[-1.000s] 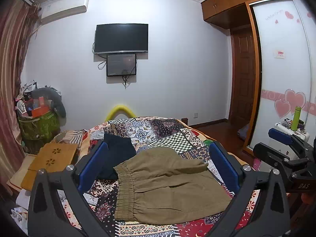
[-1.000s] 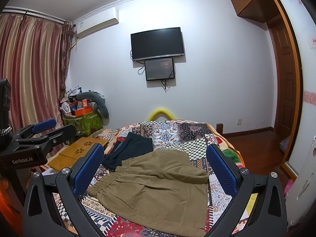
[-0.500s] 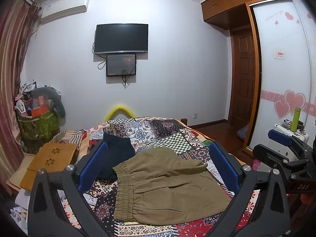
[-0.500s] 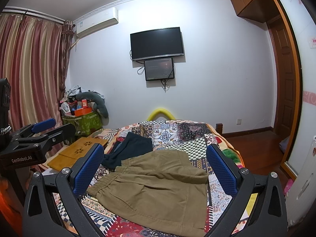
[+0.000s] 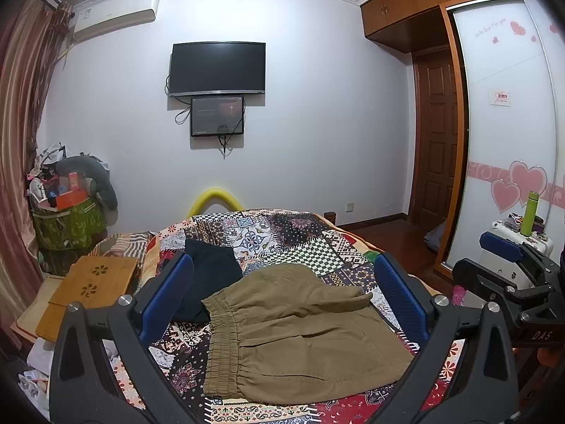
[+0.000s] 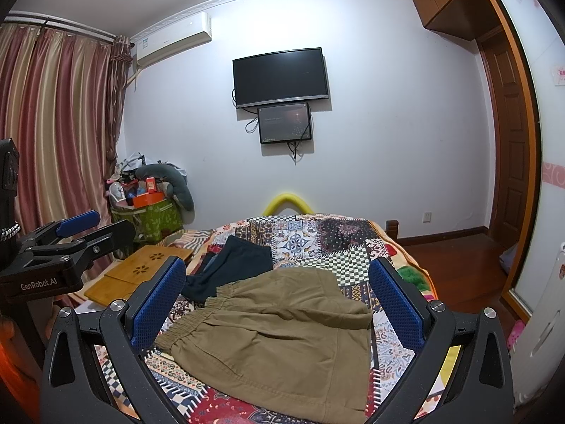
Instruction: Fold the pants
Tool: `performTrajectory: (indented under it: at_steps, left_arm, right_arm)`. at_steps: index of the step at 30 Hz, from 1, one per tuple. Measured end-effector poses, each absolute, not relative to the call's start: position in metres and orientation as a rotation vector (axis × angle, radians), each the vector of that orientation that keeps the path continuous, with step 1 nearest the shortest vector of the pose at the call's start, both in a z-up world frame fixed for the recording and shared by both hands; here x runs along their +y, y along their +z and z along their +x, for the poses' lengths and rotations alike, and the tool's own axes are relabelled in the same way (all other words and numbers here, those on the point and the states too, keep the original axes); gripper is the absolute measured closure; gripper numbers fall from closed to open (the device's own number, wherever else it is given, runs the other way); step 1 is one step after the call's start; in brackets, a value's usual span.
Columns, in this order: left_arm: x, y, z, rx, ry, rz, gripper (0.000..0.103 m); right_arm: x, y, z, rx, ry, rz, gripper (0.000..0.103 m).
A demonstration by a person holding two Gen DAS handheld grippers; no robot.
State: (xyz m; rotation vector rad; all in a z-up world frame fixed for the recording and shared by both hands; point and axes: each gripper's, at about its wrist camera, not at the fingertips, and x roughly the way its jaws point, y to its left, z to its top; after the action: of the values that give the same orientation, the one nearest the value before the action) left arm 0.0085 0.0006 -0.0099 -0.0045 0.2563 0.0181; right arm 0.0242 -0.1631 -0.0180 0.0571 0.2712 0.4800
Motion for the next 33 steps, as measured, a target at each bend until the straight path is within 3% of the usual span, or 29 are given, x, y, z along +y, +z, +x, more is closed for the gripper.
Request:
performTrajectory:
  at_steps: [13,33]
  left_arm:
    - [0.009,-0.024,0.044,0.324,0.021,-0.016,0.000]
    - [0.106,-0.151,0.225,0.800,0.117,-0.086,0.000]
  right_arm:
    - [-0.164,-0.036,0.047,0.320,0.466,0.060,0.000]
    - [-0.194,-0.152,0.190,0.706,0.393,0.044,0.000]
